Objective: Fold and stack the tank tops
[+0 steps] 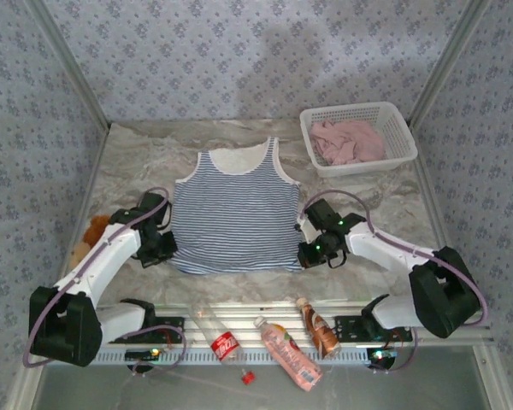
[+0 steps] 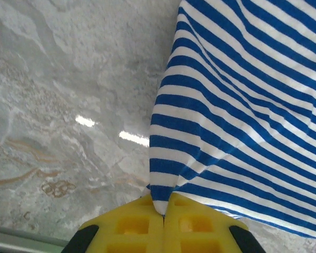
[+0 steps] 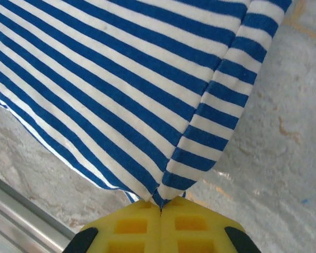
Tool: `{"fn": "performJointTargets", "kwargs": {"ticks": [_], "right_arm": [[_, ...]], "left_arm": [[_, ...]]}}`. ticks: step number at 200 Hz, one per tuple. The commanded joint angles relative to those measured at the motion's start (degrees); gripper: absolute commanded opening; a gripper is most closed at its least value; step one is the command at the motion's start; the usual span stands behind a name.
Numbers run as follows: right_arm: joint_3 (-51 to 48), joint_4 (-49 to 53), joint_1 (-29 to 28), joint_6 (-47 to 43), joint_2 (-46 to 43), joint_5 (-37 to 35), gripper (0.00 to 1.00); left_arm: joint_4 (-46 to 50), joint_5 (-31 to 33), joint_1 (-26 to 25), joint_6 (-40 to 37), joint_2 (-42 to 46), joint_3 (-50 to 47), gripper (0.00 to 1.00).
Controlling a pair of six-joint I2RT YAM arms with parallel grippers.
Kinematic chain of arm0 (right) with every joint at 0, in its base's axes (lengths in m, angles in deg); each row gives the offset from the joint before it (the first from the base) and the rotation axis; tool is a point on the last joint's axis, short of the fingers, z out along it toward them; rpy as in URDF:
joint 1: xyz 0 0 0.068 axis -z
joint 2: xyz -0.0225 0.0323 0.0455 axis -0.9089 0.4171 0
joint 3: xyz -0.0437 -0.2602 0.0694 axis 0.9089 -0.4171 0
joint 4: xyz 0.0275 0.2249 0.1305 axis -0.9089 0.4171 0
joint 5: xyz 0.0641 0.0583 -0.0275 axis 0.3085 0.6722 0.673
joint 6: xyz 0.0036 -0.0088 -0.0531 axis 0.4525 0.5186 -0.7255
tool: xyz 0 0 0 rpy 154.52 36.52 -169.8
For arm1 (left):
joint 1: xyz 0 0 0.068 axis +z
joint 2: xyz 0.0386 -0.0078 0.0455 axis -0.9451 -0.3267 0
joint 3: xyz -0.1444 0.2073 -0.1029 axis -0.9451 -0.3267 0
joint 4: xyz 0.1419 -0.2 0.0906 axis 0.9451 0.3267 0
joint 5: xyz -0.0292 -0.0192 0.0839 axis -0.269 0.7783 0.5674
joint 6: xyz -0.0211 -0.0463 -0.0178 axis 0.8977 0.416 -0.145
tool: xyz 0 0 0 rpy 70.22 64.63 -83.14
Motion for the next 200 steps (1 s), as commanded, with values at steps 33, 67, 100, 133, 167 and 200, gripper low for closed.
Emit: {"fn": "performJointTargets", "kwargs": {"ticks": [33, 67, 100, 133, 167, 200], "right_arm": [[4.3, 8.2, 1.8, 0.8, -6.9, -0.6, 0.00], [7.7, 4.4, 3.7, 0.8, -10.5, 0.0, 0.00], [19.2, -7.6, 8.2, -7.4, -4.4, 0.2, 0.00], [42.2, -15.8, 14.0, -15.1, 12.6, 1.8, 0.00], [72.7, -23.3, 17.5, -17.0, 29.4, 0.6, 0.00], [88.7, -30.0, 18.0, -19.5, 37.6, 0.4, 0.00]], "left_arm": [[6.5, -0.2, -1.2, 2.8, 3.0, 3.8, 0.03], [7.2, 0.7, -1.2, 1.3, 3.7, 9.1, 0.01], [5.2, 4.5, 1.2, -8.3, -5.2, 27.9, 0.00], [0.7, 5.5, 7.8, -17.0, -20.0, 52.8, 0.00], [0.8, 5.3, 10.4, -22.0, -36.8, 85.8, 0.00], [2.5, 7.1, 11.4, -24.7, -49.2, 113.4, 0.00]]}}
